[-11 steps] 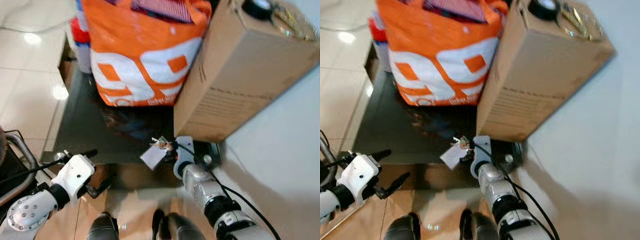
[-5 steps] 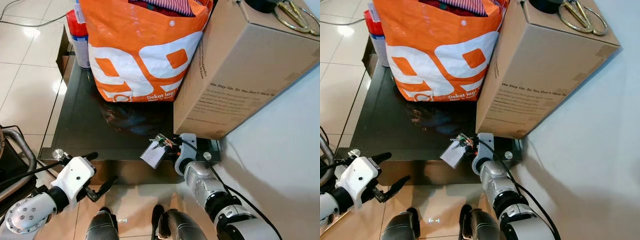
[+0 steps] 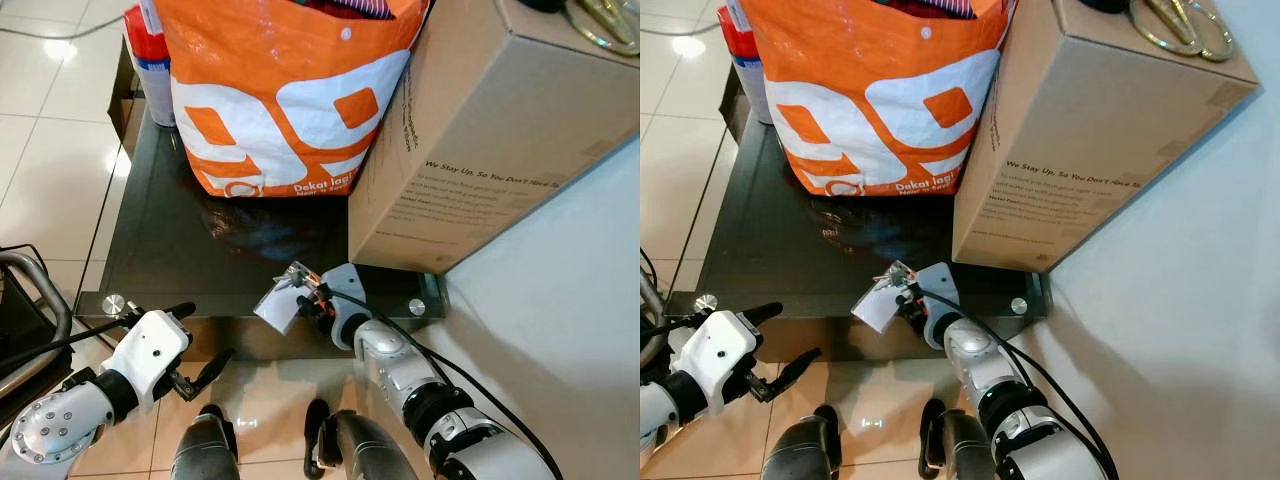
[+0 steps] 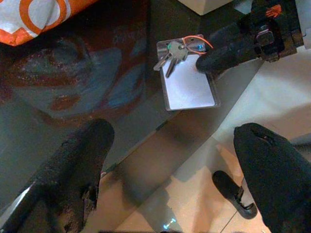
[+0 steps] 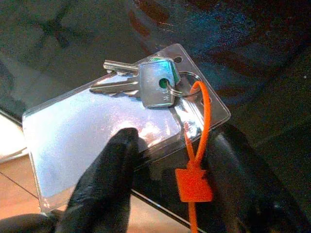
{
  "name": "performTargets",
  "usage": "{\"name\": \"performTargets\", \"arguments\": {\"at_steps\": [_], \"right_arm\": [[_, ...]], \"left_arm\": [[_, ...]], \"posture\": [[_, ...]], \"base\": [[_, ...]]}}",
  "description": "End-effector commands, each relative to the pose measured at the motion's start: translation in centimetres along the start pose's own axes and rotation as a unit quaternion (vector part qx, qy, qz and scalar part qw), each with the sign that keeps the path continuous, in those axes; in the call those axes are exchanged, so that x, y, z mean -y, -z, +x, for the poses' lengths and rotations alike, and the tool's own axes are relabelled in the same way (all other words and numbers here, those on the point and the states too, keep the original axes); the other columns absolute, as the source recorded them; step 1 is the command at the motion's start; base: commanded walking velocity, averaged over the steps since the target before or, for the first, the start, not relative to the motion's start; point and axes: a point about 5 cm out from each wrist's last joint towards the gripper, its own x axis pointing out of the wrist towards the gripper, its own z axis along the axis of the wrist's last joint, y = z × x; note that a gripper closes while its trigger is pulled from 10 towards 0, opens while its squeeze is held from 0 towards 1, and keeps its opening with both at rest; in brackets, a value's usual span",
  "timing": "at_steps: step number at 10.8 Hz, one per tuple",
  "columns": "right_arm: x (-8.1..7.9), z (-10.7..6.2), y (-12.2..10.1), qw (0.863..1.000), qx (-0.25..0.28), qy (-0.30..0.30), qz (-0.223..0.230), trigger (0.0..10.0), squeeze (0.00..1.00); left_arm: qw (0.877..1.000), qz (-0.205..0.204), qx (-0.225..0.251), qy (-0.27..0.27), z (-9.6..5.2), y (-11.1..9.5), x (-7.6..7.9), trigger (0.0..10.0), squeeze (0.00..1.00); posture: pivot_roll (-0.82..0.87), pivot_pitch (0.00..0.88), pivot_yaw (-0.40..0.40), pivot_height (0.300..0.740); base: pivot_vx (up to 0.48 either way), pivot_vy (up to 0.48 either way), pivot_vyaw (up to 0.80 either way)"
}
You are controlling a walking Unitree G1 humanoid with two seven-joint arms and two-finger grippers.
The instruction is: Hang keys on a hook
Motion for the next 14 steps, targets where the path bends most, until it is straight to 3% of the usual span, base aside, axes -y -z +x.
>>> {"name": "performTargets", "arguments": {"at_steps": [1, 7, 9, 11, 14], "right_arm": [[-2.0, 0.6, -0.3, 1.0, 0.0, -0.021, 0.007, 10.0, 0.0], [-0.5, 0.4, -2.4, 0.998, 0.058, 0.012, -0.034, 10.0, 0.0], [-0.2, 0.2, -2.2, 0.994, 0.047, 0.016, -0.094, 10.0, 0.0], [-0.7, 0.2, -2.4, 0.992, 0.061, -0.005, -0.114, 10.0, 0.0], [-0.3, 0.6, -2.3, 0.995, 0.045, 0.045, -0.082, 10.0, 0.0]], "left_arm": [[1.0, 0.0, 0.003, 0.009, 0.0, -0.2, 0.4, 10.0, 0.29], [1.0, 0.004, 0.003, 0.006, 0.2, -0.2, 0.2, 10.0, 0.29], [1.0, 0.007, 0.004, 0.006, 0.3, -0.3, 0.0, 10.0, 0.28], [1.0, 0.008, 0.004, 0.006, 0.4, -0.3, -0.1, 10.0, 0.29], [1.0, 0.011, 0.003, 0.008, 0.4, -0.4, -0.2, 10.0, 0.29]], "posture": [[0.16, 0.3, -0.202, 0.74], [0.16, 0.291, -0.199, 0.74], [0.16, 0.289, -0.197, 0.74], [0.16, 0.289, -0.195, 0.74], [0.17, 0.291, -0.193, 0.74]], "base": [[0.0, 0.0, 0.0], [0.0, 0.0, 0.0], [0.0, 0.0, 0.0], [0.0, 0.0, 0.0], [0.0, 0.0, 0.0]]}}
